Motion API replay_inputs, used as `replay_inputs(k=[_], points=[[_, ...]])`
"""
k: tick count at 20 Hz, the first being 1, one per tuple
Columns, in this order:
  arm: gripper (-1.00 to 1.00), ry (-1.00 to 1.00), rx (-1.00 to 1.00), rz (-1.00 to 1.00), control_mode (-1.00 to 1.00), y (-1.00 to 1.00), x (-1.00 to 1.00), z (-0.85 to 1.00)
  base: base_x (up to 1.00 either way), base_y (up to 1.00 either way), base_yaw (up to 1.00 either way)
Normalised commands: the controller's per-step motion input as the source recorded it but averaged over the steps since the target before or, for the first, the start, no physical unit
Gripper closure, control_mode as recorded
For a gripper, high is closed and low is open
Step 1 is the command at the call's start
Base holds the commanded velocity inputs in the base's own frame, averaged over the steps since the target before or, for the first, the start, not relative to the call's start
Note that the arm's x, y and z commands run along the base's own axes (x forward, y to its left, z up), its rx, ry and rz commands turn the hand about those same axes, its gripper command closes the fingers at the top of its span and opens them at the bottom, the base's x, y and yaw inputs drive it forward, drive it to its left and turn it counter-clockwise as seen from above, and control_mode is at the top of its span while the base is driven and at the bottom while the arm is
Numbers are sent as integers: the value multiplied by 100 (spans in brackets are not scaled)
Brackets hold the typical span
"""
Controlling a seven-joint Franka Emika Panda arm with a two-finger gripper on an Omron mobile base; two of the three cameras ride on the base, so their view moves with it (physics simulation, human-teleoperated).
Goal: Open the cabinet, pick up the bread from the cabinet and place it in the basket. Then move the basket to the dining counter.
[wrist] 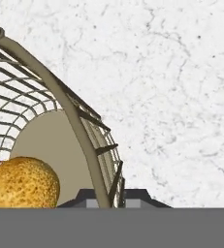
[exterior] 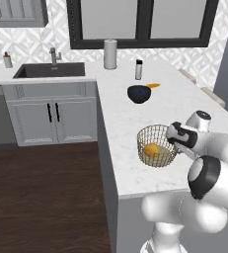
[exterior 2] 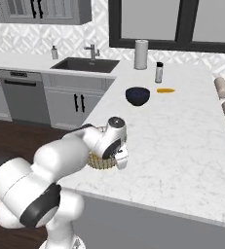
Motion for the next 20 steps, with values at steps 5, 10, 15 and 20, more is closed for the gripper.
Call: replay_inputs(k=[5, 10, 15, 20], points=[[100, 6, 0, 0, -100, 0, 38, -56, 0, 0, 0], [-100, 0, 0, 0, -100, 0, 5, -10, 0, 0, 0], [-100, -14, 0, 1, -100, 2, -26, 34, 0, 0, 0], [-100, -38, -17, 7, -100, 61, -78, 51, 0, 0, 0]])
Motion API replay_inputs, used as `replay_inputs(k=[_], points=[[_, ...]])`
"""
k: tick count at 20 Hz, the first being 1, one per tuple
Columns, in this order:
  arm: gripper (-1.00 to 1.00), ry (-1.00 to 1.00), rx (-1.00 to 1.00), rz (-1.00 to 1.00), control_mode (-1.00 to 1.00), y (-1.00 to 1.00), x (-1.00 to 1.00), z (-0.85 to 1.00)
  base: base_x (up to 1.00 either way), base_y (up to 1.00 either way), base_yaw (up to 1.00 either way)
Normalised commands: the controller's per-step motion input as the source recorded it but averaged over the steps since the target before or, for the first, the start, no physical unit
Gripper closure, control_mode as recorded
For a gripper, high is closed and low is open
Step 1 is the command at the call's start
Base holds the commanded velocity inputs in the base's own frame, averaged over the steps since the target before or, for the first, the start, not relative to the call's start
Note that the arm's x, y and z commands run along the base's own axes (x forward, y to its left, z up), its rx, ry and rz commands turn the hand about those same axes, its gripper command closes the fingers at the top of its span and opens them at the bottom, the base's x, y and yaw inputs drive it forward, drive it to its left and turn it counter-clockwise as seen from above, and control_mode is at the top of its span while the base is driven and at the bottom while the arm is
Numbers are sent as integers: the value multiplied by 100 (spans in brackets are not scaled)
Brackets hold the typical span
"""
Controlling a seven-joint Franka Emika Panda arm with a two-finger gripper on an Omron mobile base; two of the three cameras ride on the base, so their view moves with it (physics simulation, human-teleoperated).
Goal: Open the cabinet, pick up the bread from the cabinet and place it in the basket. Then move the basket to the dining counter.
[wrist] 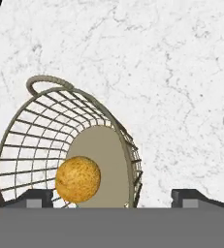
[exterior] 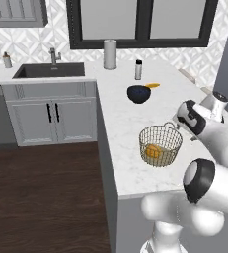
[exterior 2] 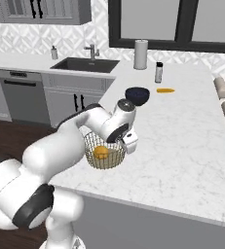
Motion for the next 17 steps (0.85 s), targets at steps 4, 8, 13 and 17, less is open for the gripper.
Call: replay_inputs(k=[4, 8, 13, 17], points=[[-100, -30, -24, 23, -100, 100, -86, 74, 0, 0, 0], [-100, -3, -13, 37, -100, 100, -82, 75, 0, 0, 0], [-100, -2, -3, 45, -100, 97, -72, 71, 0, 0, 0], [-100, -36, 2, 38, -100, 16, -83, 64, 0, 0, 0]])
